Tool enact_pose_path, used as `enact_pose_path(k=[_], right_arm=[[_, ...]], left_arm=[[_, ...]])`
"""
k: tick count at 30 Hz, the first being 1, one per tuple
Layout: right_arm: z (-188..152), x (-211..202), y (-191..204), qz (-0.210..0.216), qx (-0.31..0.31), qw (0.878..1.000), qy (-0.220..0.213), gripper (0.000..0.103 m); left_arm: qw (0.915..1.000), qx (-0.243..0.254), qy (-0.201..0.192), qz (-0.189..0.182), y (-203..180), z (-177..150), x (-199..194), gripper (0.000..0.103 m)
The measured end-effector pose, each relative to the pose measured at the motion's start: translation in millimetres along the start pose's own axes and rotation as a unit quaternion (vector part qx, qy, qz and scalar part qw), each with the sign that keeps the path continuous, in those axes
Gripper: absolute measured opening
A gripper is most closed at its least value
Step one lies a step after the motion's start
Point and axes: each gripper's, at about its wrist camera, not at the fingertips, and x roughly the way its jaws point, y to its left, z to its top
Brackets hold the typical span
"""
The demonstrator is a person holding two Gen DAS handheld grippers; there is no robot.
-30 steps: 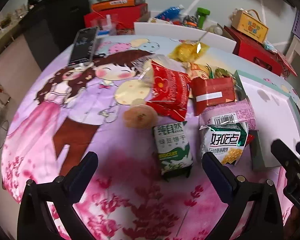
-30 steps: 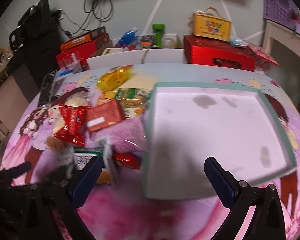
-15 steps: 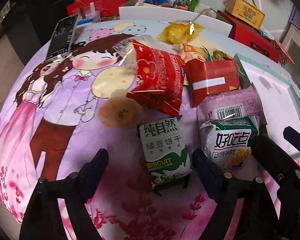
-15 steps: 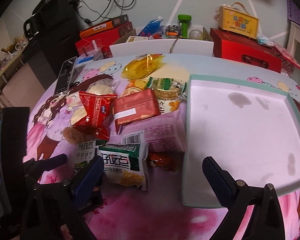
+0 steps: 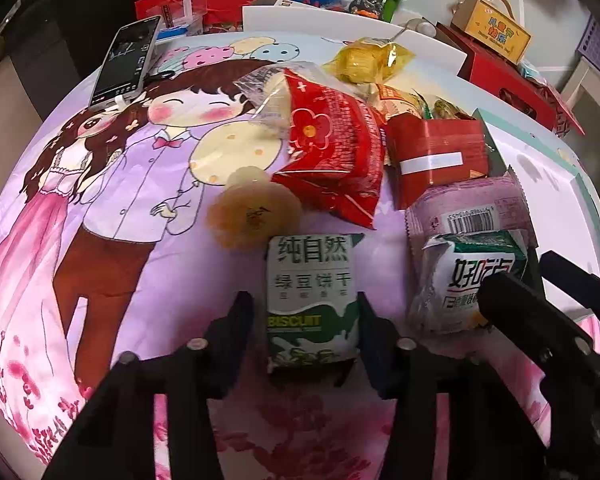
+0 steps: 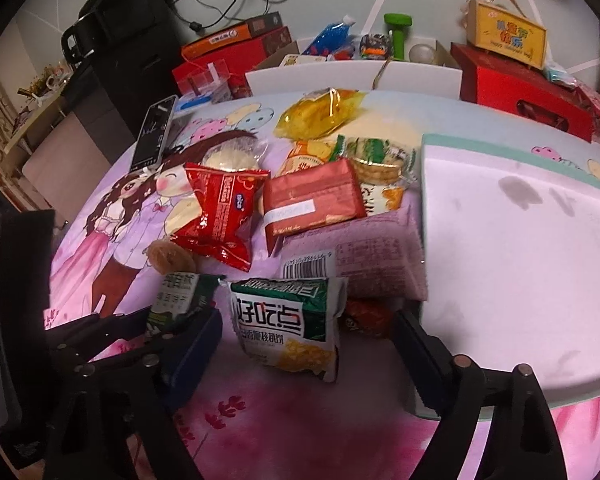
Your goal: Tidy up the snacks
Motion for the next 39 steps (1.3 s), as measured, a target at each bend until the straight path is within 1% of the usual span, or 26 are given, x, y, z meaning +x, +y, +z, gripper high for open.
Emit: enact_pose_path(k=[4, 12, 16, 19, 21, 23, 25, 26, 32, 35, 39], right_arm=[[1.3, 4.3, 4.3, -0.003, -0.008, 1.0, 0.004, 0.086], [4.1, 19.3, 11.8, -0.017, -0.02, 0.999, 0.019, 0.082], [4.9, 22.8, 14.0, -0.025, -0.025, 0.999, 0.02, 0.081], [5.3, 23.9, 16.1, -0.027, -0.029, 0.999, 0.018, 0.073], [5.3, 23.8, 17.6, -0.026, -0.033, 0.999, 0.017, 0.065], [5.0, 23.1, 18.3, -0.024, -0.034, 0.999, 0.018, 0.06], [4.7, 22.1, 19.0, -0.022, -0.035, 0.999, 0.018, 0.057], [5.1, 21.4, 19.1, -0.023, -0.036, 0.999, 0.016, 0.053], [4.8, 17.9, 18.3, -0.014, -0.032, 0.999, 0.014, 0.052], [5.5, 12.0, 18.5, -0.008, -0.031, 0.999, 0.007, 0.052], [7.9, 2.4, 16.7, -0.003, -0.025, 1.0, -0.002, 0.052]], left_arm=[[1.0, -0.005, 0.0, -0.008, 3.5, -1.2, -0.2, 0.041], [1.0, 0.002, 0.0, -0.003, 5.7, -3.5, -2.0, 0.041], [1.0, 0.009, -0.002, -0.001, 4.9, -4.9, -2.5, 0.041], [1.0, 0.007, -0.002, -0.004, 4.7, -5.1, -2.4, 0.041], [1.0, 0.006, -0.002, -0.005, 4.6, -5.1, -2.4, 0.041], [1.0, 0.006, -0.003, -0.006, 4.5, -5.4, -2.7, 0.041], [1.0, 0.006, -0.003, -0.006, 5.2, -5.3, -3.3, 0.041], [1.0, 0.006, -0.003, -0.006, 5.7, -5.3, -3.5, 0.041], [0.9999, 0.007, -0.004, -0.01, 4.9, -6.2, -5.6, 0.041], [0.9998, 0.006, -0.006, -0.02, 3.9, -6.7, -8.6, 0.041], [0.9996, 0.011, -0.012, -0.021, 0.0, -7.4, -14.7, 0.041]])
